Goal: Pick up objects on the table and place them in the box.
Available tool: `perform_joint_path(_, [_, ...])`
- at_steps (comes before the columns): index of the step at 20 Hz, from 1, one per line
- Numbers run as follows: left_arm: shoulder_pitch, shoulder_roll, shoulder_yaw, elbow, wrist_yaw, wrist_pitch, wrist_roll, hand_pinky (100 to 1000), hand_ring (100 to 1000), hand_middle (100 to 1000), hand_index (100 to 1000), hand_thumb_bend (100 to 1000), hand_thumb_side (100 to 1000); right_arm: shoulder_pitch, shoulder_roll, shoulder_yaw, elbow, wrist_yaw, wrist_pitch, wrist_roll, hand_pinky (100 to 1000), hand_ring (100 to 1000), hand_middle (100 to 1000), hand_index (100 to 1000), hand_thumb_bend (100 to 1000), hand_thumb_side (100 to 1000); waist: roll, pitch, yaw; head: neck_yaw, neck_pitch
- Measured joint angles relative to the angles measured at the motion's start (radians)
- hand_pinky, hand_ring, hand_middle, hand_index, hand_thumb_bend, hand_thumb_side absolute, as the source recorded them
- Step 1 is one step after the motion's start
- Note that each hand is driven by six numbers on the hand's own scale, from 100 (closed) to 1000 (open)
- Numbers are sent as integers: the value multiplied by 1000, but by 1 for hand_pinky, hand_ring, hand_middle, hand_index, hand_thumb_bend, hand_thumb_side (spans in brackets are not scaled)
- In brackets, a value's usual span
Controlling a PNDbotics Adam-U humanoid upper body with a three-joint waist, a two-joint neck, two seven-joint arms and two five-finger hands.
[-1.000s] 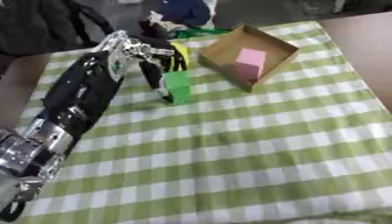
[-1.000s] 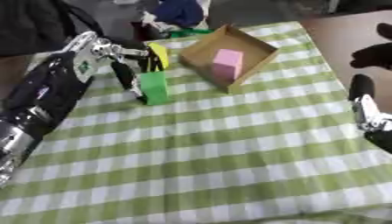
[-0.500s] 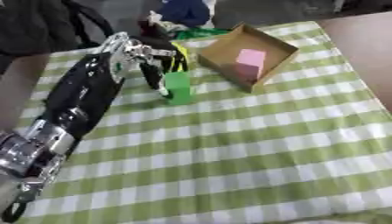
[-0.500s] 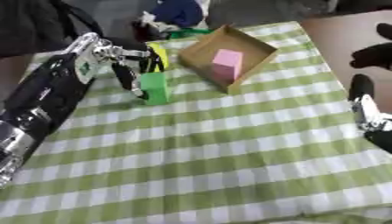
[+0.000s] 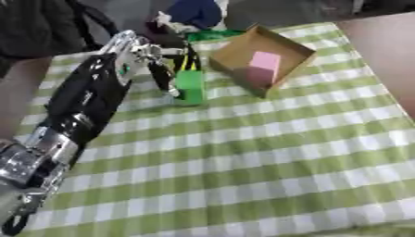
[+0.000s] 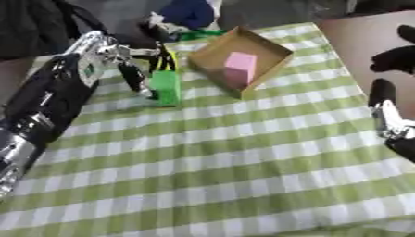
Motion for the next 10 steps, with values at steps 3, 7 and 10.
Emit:
perform_joint_path(3, [-25,-15,18,-12,-32,12,30,687,498,489,753,430,186,-1,0,3,0,0,1,1,840,719,688,947,100,410,1,0,-10,1,0])
perform_joint_path(7, [-55,-50,43,-15,-78,36,91,686,501,491,754,414,203,-9,0,9,0,0,0,6,841,719,688,947,100,415,7,5,-26,8,-6])
perform_joint_path(10, [-75,-77,61,-14,-115,59,153,682,500,488,755,372,262,-15,0,13,0,0,0,11,841,719,688,947,100,413,12,12,-38,14,-10])
